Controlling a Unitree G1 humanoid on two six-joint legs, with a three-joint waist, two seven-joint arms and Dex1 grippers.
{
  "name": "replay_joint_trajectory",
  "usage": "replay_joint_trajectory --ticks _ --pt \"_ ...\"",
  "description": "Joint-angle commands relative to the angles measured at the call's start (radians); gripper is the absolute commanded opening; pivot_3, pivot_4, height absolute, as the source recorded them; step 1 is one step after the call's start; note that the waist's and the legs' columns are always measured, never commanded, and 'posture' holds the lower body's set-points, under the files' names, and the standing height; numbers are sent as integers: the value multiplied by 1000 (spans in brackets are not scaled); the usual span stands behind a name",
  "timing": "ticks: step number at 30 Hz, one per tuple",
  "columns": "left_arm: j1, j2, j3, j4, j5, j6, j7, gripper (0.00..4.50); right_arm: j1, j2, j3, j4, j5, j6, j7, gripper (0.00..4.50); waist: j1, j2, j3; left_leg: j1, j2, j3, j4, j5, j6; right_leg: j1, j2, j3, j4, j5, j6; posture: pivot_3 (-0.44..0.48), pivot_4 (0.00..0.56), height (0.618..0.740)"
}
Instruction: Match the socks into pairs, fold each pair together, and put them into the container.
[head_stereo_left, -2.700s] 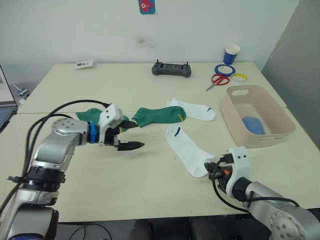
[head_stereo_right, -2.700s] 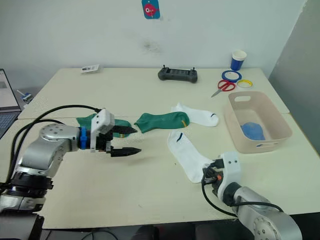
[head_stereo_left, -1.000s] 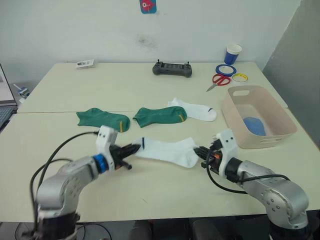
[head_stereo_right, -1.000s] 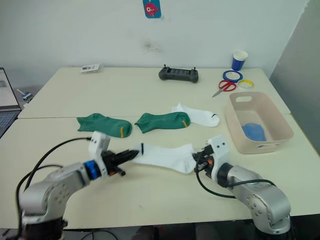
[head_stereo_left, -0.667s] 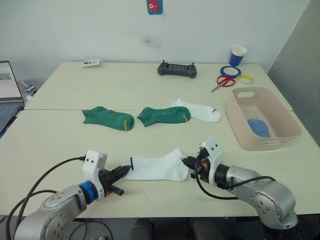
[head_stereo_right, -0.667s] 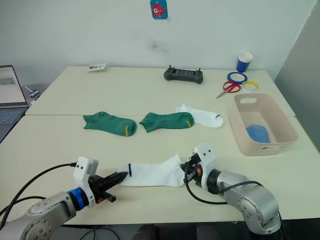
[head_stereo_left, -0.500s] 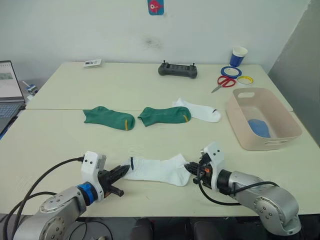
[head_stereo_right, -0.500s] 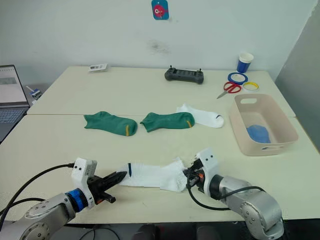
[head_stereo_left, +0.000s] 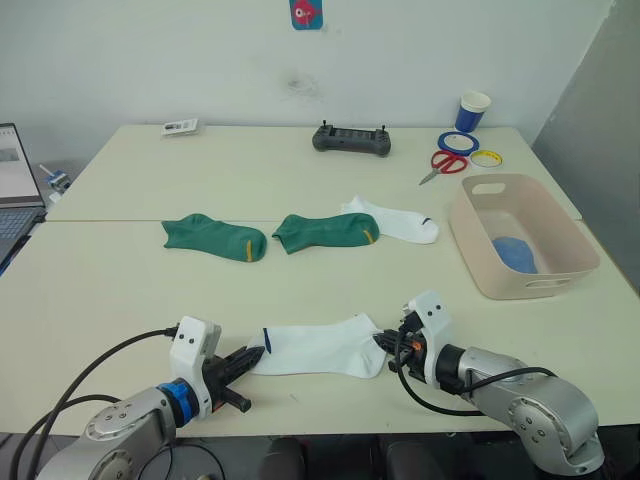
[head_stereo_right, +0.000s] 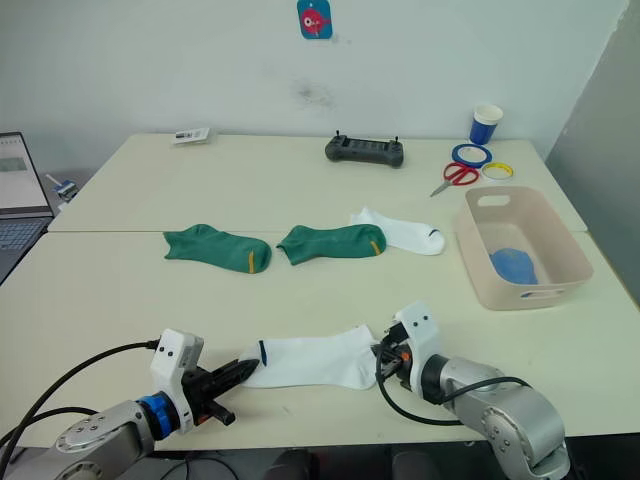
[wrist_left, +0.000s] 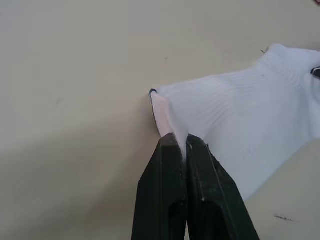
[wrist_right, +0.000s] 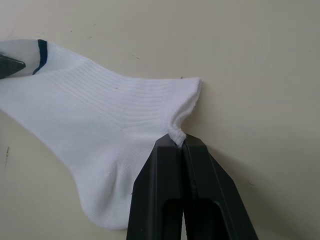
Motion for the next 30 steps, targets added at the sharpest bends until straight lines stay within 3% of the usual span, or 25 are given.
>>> replay_joint_trajectory --ticks 1,4,13,15,24,27,30 --pt "23 18 5 18 -1 -46 -28 438 -5 3 -11 -33 -2 4 -21 238 0 0 0 0 0 0 0 0 0 0 0 0 0 0 0 0 150 740" --pt "32 25 19 40 -10 -59 -34 1199 2 11 -29 -41 10 13 -32 1003 0 0 0 0 0 0 -1 0 0 0 0 0 0 0 0 0 150 740" --pt "49 58 28 88 8 -141 -61 4069 19 8 -52 -78 23 27 -40 4325 0 0 0 0 1 0 -1 0 0 0 0 0 0 -1 -1 0 150 740" --pt "36 70 33 100 5 -148 -66 4462 21 8 -46 -90 25 15 -34 4500 0 0 0 0 1 0 -1 0 0 0 0 0 0 -1 -1 0 150 740" --pt "-39 104 -56 146 69 -173 -54 4462 24 2 14 -57 -45 -53 -55 4500 0 0 0 1 1 0 -1 0 0 0 0 0 0 0 -1 0 150 740" --pt "-59 116 -92 137 76 -157 -65 3883 30 -2 35 -44 -61 -71 -50 4500 2 0 0 1 1 0 -1 0 0 0 0 0 0 0 -1 0 150 740" --pt "-64 124 -106 121 63 -129 -66 2963 35 -5 50 -39 -63 -81 -44 3884 2 0 0 0 0 0 -1 0 0 0 0 0 -1 0 0 0 150 740"
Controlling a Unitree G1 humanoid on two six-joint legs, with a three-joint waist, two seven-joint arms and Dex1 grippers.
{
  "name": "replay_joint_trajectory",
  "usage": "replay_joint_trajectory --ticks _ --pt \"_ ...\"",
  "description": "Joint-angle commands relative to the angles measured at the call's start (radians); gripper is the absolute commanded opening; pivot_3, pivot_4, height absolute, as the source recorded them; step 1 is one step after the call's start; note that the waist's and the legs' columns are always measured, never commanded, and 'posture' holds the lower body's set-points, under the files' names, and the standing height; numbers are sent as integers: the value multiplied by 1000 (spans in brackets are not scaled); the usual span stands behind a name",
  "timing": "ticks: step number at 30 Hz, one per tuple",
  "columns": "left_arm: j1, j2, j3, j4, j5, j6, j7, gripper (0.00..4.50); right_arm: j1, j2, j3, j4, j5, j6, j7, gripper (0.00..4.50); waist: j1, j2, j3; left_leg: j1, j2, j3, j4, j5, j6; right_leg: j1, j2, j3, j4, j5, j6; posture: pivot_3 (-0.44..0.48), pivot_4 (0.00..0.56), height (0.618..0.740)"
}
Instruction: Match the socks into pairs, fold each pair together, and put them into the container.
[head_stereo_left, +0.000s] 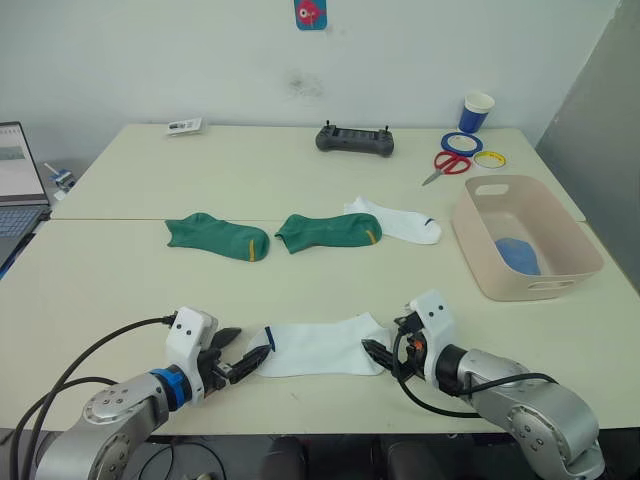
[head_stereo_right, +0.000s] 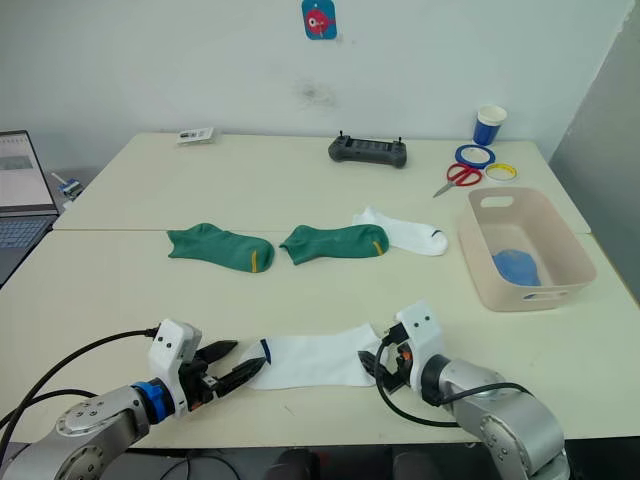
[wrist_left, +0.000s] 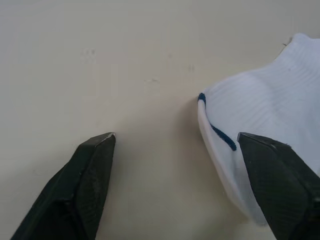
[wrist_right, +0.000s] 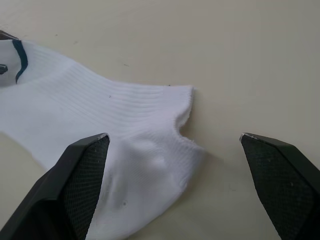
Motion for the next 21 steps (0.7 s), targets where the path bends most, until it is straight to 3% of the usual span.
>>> replay_joint_trajectory --ticks 1,9,11,21 --pt "2 14 -38 -23 -15 45 -10 2647 3 -4 14 -13 -3 -30 14 3534 0 0 0 0 0 0 0 0 0 0 0 0 0 0 0 0 150 740" --pt "-9 63 -27 -48 -68 108 -50 136 24 -9 22 -38 7 -24 28 623 -1 0 0 0 0 0 -1 0 0 0 0 0 -1 0 0 0 150 740" --pt "-4 83 -18 -59 -93 124 -75 0 37 -9 5 -60 25 -6 30 26 -1 0 0 0 0 0 -1 0 0 0 0 0 -1 0 0 0 150 740" --pt "11 134 -11 -67 -127 150 -103 0 90 -4 -37 -121 79 78 9 26 -1 0 0 0 1 0 -1 0 0 -1 0 0 -1 -3 -5 0 150 740"
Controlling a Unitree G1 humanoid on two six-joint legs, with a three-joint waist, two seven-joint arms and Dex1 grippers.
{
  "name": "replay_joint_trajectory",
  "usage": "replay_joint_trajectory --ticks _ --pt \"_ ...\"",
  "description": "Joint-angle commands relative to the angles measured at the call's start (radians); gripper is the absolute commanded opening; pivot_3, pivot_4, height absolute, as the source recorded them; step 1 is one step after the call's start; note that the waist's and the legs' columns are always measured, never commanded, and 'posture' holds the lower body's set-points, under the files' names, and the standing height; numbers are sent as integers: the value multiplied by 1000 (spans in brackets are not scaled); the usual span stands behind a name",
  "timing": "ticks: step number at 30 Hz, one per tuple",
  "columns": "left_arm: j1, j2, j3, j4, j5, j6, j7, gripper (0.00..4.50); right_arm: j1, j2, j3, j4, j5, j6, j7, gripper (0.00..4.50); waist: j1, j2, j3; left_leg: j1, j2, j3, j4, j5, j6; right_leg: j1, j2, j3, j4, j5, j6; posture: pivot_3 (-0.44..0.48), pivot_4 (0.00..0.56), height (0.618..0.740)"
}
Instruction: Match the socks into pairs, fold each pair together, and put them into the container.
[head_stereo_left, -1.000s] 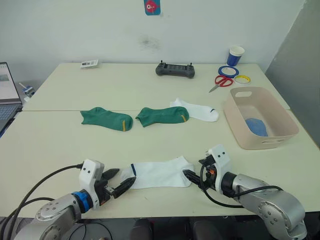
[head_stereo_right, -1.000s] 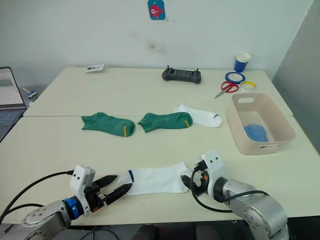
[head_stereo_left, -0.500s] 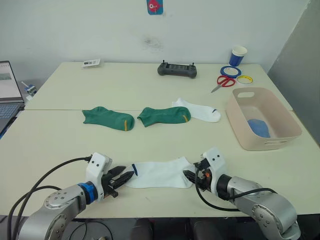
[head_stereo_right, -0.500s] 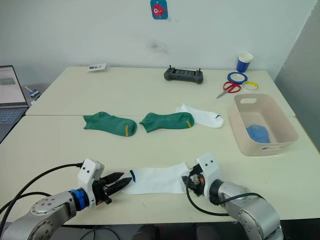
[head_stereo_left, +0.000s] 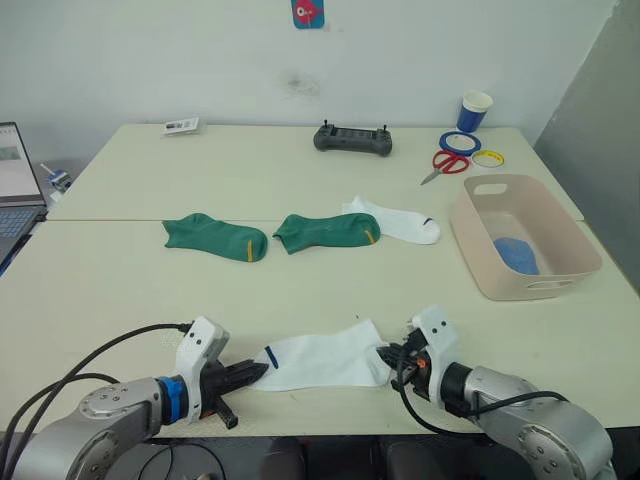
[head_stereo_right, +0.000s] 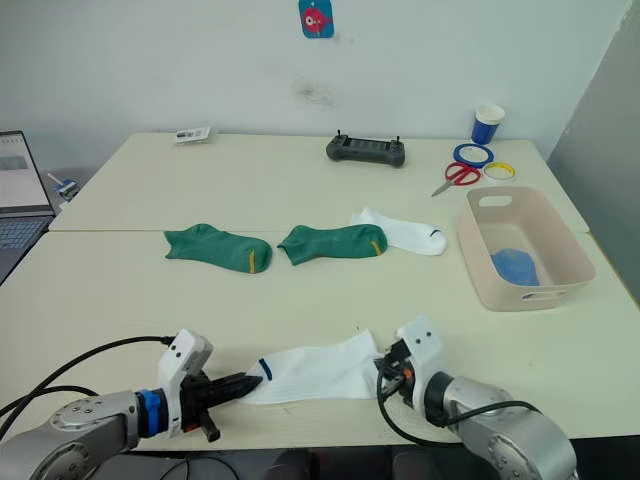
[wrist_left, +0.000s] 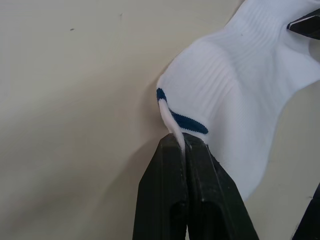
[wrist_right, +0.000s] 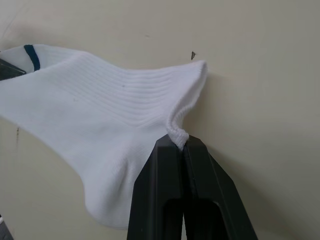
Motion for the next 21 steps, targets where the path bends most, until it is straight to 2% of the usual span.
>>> replay_joint_trajectory --ticks 1,5,6,10,15,18,19,21 --pt "-13 -1 -5 -16 6 -16 8 0 -2 9 -6 -34 13 19 -15 26 0 0 0 0 0 0 0 0 0 0 0 0 0 0 0 0 150 740" --pt "-4 -15 -4 -24 25 -53 11 0 2 20 -10 -35 3 18 -33 26 0 0 0 0 0 0 0 0 0 0 0 0 0 0 0 0 150 740" --pt "3 -17 11 -23 17 -53 9 412 3 10 -6 -39 -3 11 -31 478 0 0 0 0 0 0 0 0 0 0 0 0 0 0 0 0 150 740" --pt "20 -18 45 -21 16 -86 1 1531 -3 9 -21 -44 -11 0 -44 1719 0 0 0 0 0 0 -1 0 0 0 0 0 0 0 0 0 150 740" --pt "57 -17 99 -44 32 -159 -14 3093 -16 -4 -54 -68 23 -11 -18 3500 0 0 0 0 0 1 -1 0 0 0 0 1 -1 -1 -1 0 150 740" --pt "23 -18 116 -22 49 -232 -26 4048 -50 -4 -95 -66 53 -21 11 4500 1 0 0 0 0 1 -1 0 0 0 -1 0 -1 -1 -1 0 150 740" --pt "-9 -8 112 -3 55 -257 -41 4384 -67 -6 -110 -59 56 -23 14 4500 2 0 0 0 0 1 -1 0 0 0 -1 0 -1 -1 -1 0 150 740" --pt "-105 9 100 43 42 -256 -56 4476 -98 -9 -135 -46 59 -33 18 4500 4 0 0 0 -1 0 -1 0 0 0 -1 -1 -1 -1 -1 0 150 740"
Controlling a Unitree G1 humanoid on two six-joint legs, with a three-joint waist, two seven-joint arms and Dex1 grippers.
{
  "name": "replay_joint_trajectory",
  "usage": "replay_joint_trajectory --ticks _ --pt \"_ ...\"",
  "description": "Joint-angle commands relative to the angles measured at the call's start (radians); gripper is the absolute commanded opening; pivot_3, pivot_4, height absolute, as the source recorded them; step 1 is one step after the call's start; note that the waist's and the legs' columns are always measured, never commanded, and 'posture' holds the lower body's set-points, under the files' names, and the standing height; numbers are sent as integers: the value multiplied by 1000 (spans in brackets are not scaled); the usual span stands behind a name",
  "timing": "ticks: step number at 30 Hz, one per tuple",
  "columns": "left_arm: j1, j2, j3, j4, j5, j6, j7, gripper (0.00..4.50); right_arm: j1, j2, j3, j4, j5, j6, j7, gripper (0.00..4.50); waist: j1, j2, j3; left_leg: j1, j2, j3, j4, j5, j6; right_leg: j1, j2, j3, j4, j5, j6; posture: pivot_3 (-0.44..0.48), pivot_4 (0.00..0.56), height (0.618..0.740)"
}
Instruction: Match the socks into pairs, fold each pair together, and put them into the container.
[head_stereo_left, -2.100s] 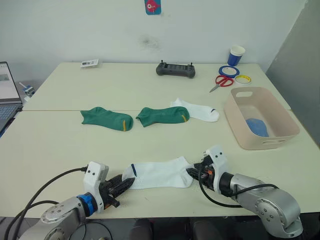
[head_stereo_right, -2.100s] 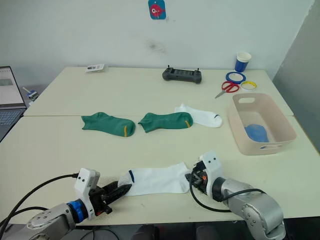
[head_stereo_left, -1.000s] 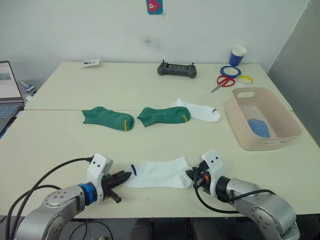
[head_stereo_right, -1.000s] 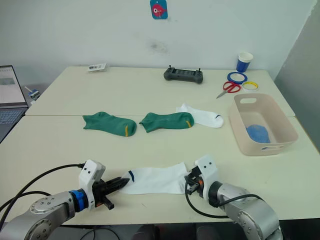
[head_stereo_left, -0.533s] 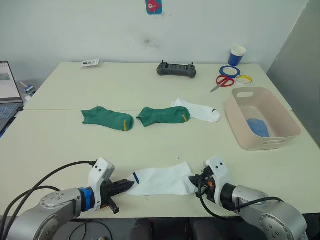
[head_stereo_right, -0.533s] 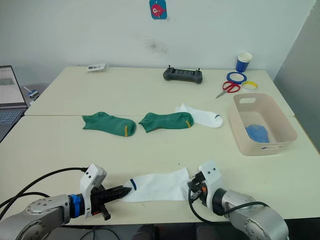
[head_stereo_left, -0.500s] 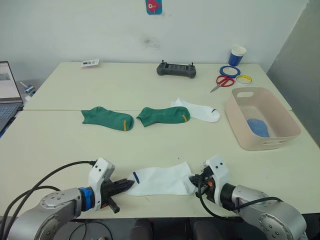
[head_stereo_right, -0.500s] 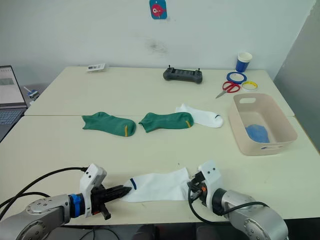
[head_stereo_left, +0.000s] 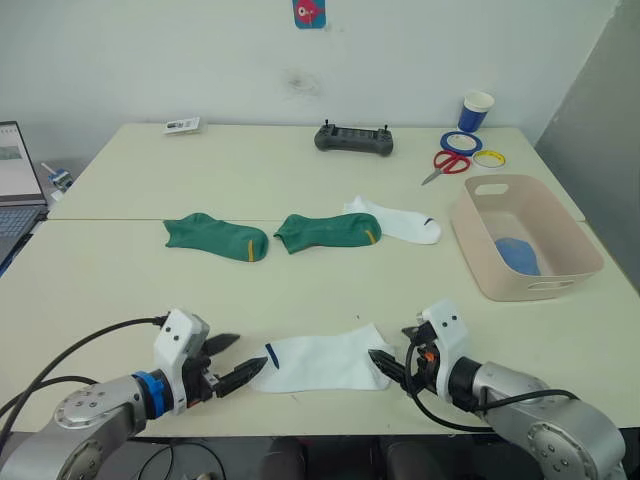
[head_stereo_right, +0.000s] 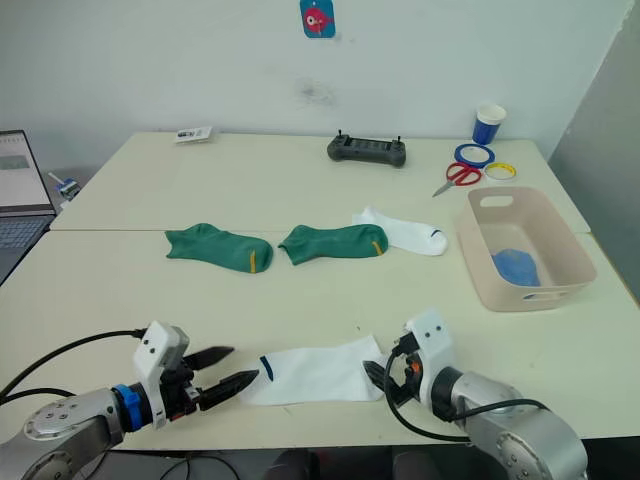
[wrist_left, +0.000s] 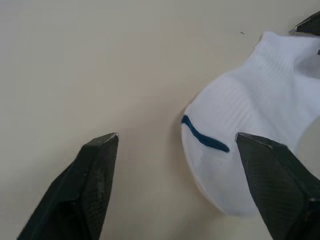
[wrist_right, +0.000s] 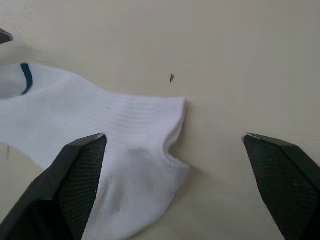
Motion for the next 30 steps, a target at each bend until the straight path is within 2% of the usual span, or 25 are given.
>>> replay_joint_trajectory --ticks 1,10,15,20,24,30 --pt "-145 33 1 51 -10 -31 -38 4476 -46 -6 -53 -18 21 -39 17 4500 2 0 0 0 0 0 0 0 0 0 0 0 0 0 0 0 150 740" --pt "-527 49 -160 94 -77 26 -163 4476 -90 -6 -105 -12 -15 -105 -9 4500 -5 0 0 -3 0 2 0 0 0 -1 1 2 -2 3 9 0 150 740" --pt "-681 75 -218 138 -94 52 -262 4476 -133 40 -102 54 -123 -180 -121 4500 -11 0 0 -4 0 0 0 0 0 -2 2 0 -1 3 9 0 150 740" --pt "-711 76 -238 139 -94 47 -301 4476 -248 109 -113 228 -230 -224 -231 4500 -22 0 0 -3 0 1 1 0 0 -2 2 2 1 3 9 0 150 740" --pt "-686 72 -247 164 -62 8 -325 4476 -315 124 -107 370 -281 -288 -232 4500 -23 0 0 -3 0 0 1 0 0 -2 2 1 1 3 9 0 150 740" --pt "-724 26 -252 197 -53 11 -292 4476 -459 171 -122 676 -355 -450 -260 4500 -25 0 0 -4 0 1 2 0 1 -2 2 1 1 3 8 0 150 740"
